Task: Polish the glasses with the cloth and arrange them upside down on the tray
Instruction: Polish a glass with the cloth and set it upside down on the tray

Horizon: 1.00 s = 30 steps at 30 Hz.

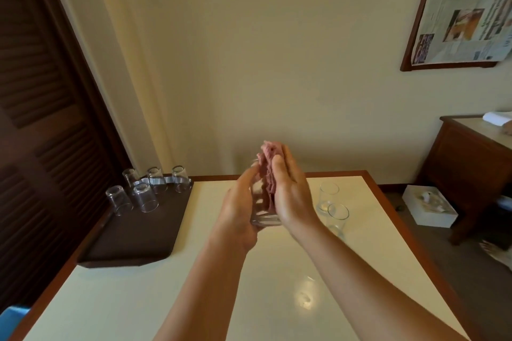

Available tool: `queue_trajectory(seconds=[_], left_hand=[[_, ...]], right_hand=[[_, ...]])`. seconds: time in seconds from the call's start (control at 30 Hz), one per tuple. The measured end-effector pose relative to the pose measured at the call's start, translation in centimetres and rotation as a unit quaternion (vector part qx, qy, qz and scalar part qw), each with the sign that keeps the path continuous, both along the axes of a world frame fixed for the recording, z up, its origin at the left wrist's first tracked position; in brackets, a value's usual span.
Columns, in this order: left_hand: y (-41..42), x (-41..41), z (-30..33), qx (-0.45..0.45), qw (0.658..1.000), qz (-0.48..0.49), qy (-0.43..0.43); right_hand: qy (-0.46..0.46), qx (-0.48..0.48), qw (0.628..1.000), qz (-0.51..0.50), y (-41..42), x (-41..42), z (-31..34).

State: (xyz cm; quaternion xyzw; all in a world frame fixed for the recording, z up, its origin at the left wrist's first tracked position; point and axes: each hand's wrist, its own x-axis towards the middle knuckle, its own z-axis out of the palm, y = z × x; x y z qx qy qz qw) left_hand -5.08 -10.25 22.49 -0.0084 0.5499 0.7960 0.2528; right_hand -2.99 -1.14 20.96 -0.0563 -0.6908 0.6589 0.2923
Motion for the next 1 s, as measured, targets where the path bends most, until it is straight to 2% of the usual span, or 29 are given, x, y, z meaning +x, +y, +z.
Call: queue_trajectory(seconds=[0.07, 0.17, 0.2, 0.3, 0.33, 0.4, 0.47, 0.53, 0.63, 0.73, 0.77, 0.83, 0.87, 0.93, 0.97, 1.0], left_hand=[[-0.2, 0.0, 0.3, 0.007, 1.0, -0.03, -0.007], [-0.6, -0.7, 0.5, 0.057, 0.998, 0.03, 0.005], [-0.7, -0.9, 0.2, 0.039, 0.998, 0.042, 0.01], [-0.4, -0.5, -0.4, -0.067, 0.997, 0.043, 0.026], [-0.3, -0.5, -0.6, -0.07, 0.997, 0.032, 0.023], [-0.7, -0.5, -0.2, -0.027, 0.999, 0.033, 0.019], [-1.2, -0.8, 0.1, 0.017, 0.995, 0.095, 0.026], [-1.6, -1.1, -0.6, -0.022, 0.986, 0.158, 0.036], [-2.1, -0.9, -1.7, -0.075, 0.99, 0.114, 0.029], [-2.9, -1.9, -1.5, -0.037, 0.998, 0.046, 0.025], [-3.1, -2.4, -1.3, -0.017, 0.998, 0.06, 0.029], [-3.7, -3.5, -1.6, -0.009, 0.989, 0.148, 0.019], [-4.1, -4.2, -2.3, -0.015, 0.984, 0.175, 0.007], [-4.1, -4.6, -3.4, -0.002, 0.982, 0.188, -0.016], [-4.1, -4.9, -4.3, 0.014, 0.98, 0.196, -0.032], [-4.2, -5.5, -5.1, 0.027, 0.977, 0.206, -0.039]], right_hand=[[0.03, 0.022, 0.999, 0.002, -0.9, 0.5, -1.1], [-0.006, 0.104, 0.994, 0.038, -3.2, 2.1, -3.9], [-0.012, 0.099, 0.994, 0.037, -3.0, 1.7, -3.9], [0.003, -0.017, 0.999, 0.031, -0.8, -0.4, -1.7], [0.012, -0.035, 0.999, 0.035, -0.6, -0.7, -1.2], [0.012, -0.007, 1.0, 0.025, -1.8, 0.0, -1.6], [-0.018, 0.044, 0.998, 0.041, -3.7, 1.1, -3.5], [-0.036, 0.041, 0.997, 0.063, -4.4, 1.2, -4.5], [-0.004, -0.032, 0.999, 0.039, -3.2, -1.2, -3.0], [-0.005, -0.017, 1.0, 0.023, -4.5, -1.5, -2.5], [-0.023, -0.001, 0.999, 0.031, -5.3, -1.0, -3.1], [-0.062, 0.014, 0.996, 0.061, -6.9, -0.5, -4.2], [-0.067, 0.001, 0.996, 0.066, -7.3, -0.9, -4.4], [-0.076, -0.098, 0.991, 0.043, -7.3, -2.8, -4.1], [-0.112, -0.175, 0.978, 0.02, -7.4, -4.0, -4.0], [-0.168, -0.268, 0.949, 0.008, -7.5, -5.3, -4.0]])
